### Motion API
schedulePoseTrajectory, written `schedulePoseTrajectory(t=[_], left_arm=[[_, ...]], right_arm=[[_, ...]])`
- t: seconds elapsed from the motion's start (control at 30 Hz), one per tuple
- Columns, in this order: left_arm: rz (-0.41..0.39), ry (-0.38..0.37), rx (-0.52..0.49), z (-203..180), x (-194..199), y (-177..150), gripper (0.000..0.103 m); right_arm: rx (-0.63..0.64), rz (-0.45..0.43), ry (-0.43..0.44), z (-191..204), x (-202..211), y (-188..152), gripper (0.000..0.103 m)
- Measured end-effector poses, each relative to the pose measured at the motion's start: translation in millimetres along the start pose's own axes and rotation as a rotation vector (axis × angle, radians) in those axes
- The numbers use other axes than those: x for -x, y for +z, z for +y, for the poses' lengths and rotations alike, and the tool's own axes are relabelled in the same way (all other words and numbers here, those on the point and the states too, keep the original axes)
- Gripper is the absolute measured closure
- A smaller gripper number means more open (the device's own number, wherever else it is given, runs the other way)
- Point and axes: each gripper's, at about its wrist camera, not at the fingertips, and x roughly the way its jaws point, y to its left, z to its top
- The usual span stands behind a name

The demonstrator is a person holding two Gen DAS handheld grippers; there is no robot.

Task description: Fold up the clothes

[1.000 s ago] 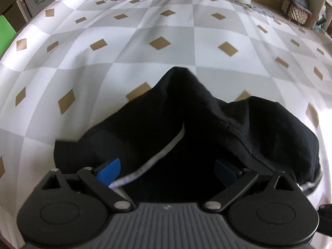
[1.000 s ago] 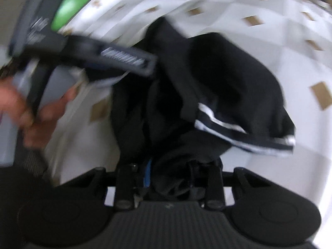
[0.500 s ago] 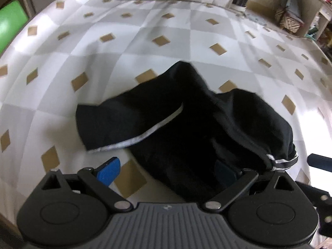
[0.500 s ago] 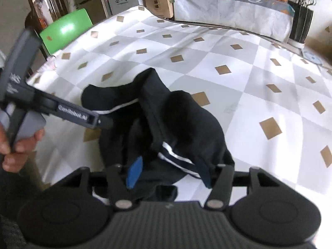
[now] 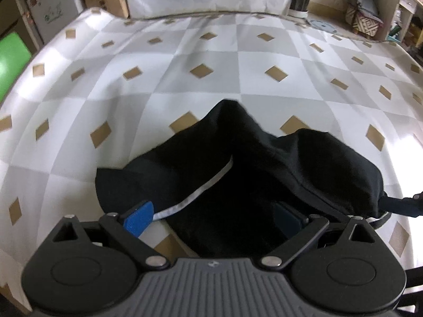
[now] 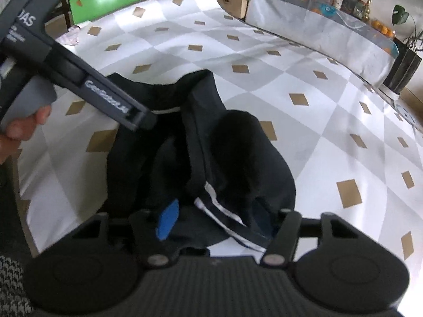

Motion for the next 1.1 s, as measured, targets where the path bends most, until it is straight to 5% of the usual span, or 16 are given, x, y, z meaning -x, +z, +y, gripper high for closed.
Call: schedulePoseTrajectory(t=[0.17,0.23,0.33,0.53,0.77,0.83,0.93,1.1], left_arm=[[0.056,0.020,0.026,4,-14,-5,0.005],[0.067,0.022,0.016,1,-17,-8,0.005],[0.083,0.026,-0.005,-5,-22,-11,0.005],[0.101,0.022,-0.003,-13,-25,-13,0.005],[0.109,0.022,-0.004,-18,-26,-12,0.005],[0.111,0.020,0.000,-18,-27,-12,0.005],[0.115,0.021,0.004,-17,-28,-10,0.005],[0.120,0.024,0.041,-10,-27,-7,0.005]], right_arm=[[-0.020,0.038,-0.022,-5,-11,-2,0.062],[-0.054,0.037,-0.025,-10,-12,-2,0.079],[-0.110,0.020,-0.026,-20,-10,0,0.090],[-0.247,-0.081,-0.092,-51,1,13,0.096],[-0.502,-0.330,-0.331,-104,24,36,0.093],[-0.551,-0.371,-0.400,-113,25,39,0.064],[-0.596,-0.372,-0.361,-122,26,38,0.061],[-0.585,-0.246,-0.286,-123,9,21,0.058]])
